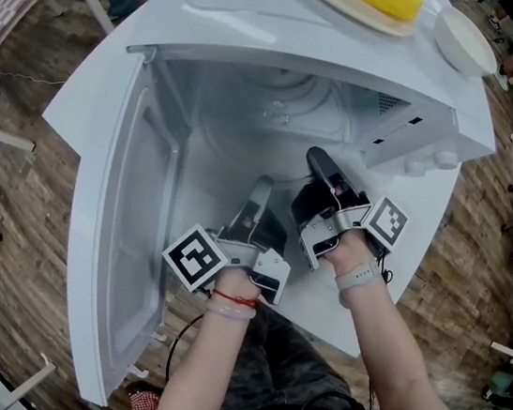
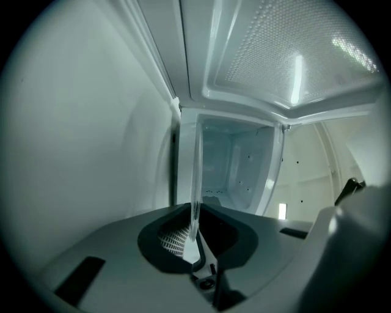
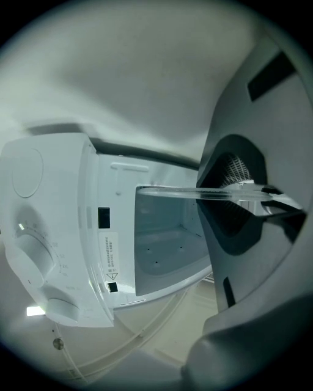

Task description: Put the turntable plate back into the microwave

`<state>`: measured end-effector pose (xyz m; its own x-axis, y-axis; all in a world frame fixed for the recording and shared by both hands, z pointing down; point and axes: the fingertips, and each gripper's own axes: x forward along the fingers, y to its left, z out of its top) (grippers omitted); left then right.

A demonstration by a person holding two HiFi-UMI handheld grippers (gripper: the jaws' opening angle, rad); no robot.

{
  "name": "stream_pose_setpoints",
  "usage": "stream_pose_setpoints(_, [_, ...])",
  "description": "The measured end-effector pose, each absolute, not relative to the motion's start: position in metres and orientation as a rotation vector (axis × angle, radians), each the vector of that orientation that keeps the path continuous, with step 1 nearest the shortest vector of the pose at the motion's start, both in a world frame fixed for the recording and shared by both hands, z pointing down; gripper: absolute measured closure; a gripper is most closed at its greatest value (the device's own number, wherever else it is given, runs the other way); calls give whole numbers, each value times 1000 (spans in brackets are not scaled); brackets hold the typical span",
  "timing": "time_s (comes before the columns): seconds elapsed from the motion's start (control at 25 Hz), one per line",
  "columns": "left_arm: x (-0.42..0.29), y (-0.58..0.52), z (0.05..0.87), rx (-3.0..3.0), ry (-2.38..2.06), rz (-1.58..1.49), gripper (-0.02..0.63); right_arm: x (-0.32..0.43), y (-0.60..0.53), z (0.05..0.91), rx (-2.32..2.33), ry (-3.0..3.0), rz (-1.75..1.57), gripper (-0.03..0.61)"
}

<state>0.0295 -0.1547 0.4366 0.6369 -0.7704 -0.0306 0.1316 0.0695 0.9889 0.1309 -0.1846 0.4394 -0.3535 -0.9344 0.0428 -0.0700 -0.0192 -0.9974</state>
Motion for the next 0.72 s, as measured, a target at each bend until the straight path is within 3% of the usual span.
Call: stream_pose_setpoints(0.72, [18,-167,438,1360,-636,-778,578,99,-153,441,-1014,1558,-1616,535])
